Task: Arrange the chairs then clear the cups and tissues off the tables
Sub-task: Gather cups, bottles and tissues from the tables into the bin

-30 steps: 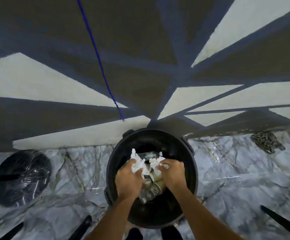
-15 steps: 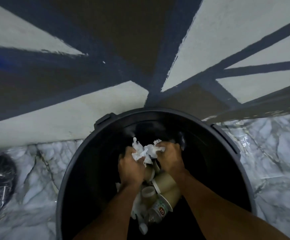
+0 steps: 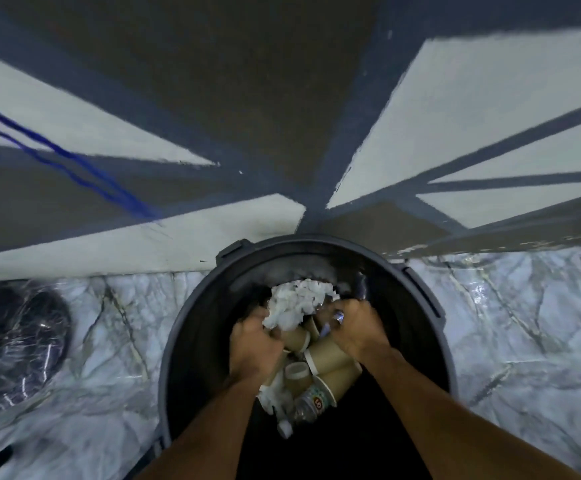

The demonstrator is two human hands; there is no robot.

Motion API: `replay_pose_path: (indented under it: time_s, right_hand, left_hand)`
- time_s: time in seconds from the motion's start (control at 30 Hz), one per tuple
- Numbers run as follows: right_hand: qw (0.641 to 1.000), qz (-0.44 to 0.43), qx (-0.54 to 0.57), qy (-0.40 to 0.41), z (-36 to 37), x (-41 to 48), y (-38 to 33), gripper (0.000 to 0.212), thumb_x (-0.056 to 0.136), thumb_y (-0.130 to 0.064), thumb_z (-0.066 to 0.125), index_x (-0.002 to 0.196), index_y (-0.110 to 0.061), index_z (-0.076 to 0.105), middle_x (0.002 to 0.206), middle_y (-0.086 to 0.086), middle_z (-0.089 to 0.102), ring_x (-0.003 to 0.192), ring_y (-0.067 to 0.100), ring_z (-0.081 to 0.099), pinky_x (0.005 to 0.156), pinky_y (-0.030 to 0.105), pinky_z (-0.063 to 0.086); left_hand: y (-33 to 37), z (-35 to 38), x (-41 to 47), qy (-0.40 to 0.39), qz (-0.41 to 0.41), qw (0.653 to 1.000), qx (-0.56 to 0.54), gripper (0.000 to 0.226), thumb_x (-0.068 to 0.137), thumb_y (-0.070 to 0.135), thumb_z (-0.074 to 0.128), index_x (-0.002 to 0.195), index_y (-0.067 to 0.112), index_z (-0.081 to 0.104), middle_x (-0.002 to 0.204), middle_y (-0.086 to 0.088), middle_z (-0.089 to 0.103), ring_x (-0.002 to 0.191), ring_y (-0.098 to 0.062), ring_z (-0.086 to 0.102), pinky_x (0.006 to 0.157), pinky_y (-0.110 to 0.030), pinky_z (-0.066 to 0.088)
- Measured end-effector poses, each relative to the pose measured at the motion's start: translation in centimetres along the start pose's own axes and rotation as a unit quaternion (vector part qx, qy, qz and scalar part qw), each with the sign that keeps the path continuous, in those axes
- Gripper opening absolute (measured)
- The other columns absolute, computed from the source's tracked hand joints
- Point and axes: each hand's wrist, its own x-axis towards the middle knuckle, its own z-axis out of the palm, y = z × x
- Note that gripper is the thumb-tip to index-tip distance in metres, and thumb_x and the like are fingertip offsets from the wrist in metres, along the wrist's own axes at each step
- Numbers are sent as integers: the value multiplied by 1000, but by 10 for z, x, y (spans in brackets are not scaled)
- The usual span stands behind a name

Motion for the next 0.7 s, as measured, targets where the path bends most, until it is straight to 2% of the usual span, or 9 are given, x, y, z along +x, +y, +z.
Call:
replay_pose_path:
  time_s: [0.07, 0.13, 0.23, 0.3, 0.43, 0.57, 0.7]
  right_hand:
    - [999, -25, -44, -18, -26, -29, -12, 23, 81, -24, 61, 100, -23, 75, 94, 3, 73, 92, 25, 68, 83, 36, 57]
    - [995, -58, -81, -30, -56, -62, -34, 25, 82, -22, 61, 104, -21, 74, 103, 6, 72, 101, 28, 65, 85, 33, 55]
    - [988, -109, -99, -40, -96, -112, -74, 27, 83, -25, 64, 108, -18, 71, 109, 10, 70, 107, 30, 62, 84, 34, 50]
    - [984, -139, -110, -31, -120, -142, -105, 28, 83, -24, 62, 109, -18, 70, 111, 11, 69, 108, 32, 62, 85, 35, 50]
    - [965, -201, -163, -47, -160, -207, -165, 40, 85, -22, 63, 124, -25, 66, 125, 9, 64, 114, 32, 60, 94, 37, 50]
    - [945, -256, -203, -34, -185, -269, -222, 37, 84, -25, 67, 121, -25, 67, 125, 8, 65, 117, 30, 59, 97, 38, 49]
    - [907, -339, -248, -31, -170, -342, -284, 33, 84, -21, 65, 117, -19, 68, 121, 10, 65, 115, 31, 60, 92, 35, 49]
  left_hand:
    - [26, -33, -35, 10, 19, 1000, -10, 25, 78, 9, 72, 103, 15, 72, 98, -7, 73, 94, -27, 68, 81, -22, 47]
    - [55, -70, -69, 14, 45, 999, -19, 25, 76, 12, 71, 101, 9, 73, 96, -8, 73, 91, -27, 67, 80, -25, 48]
    - [85, -121, -114, 13, 53, 998, 14, 39, 72, 25, 66, 106, 5, 71, 101, -10, 68, 96, -25, 63, 86, -33, 49]
    - [96, -157, -136, 33, 42, 998, 30, 39, 77, 16, 72, 115, 6, 69, 111, -15, 67, 106, -32, 61, 92, -34, 49]
    - [98, -229, -192, 49, 27, 997, 52, 44, 78, 18, 70, 121, 13, 66, 115, -14, 66, 114, -33, 56, 95, -38, 50]
    - [87, -298, -265, 62, -4, 998, 31, 51, 83, 18, 70, 133, 14, 60, 132, -14, 59, 126, -29, 52, 101, -34, 47]
    - [45, -357, -341, 113, -44, 992, 17, 55, 84, 23, 68, 137, 20, 57, 131, -12, 61, 112, -28, 61, 96, -34, 51]
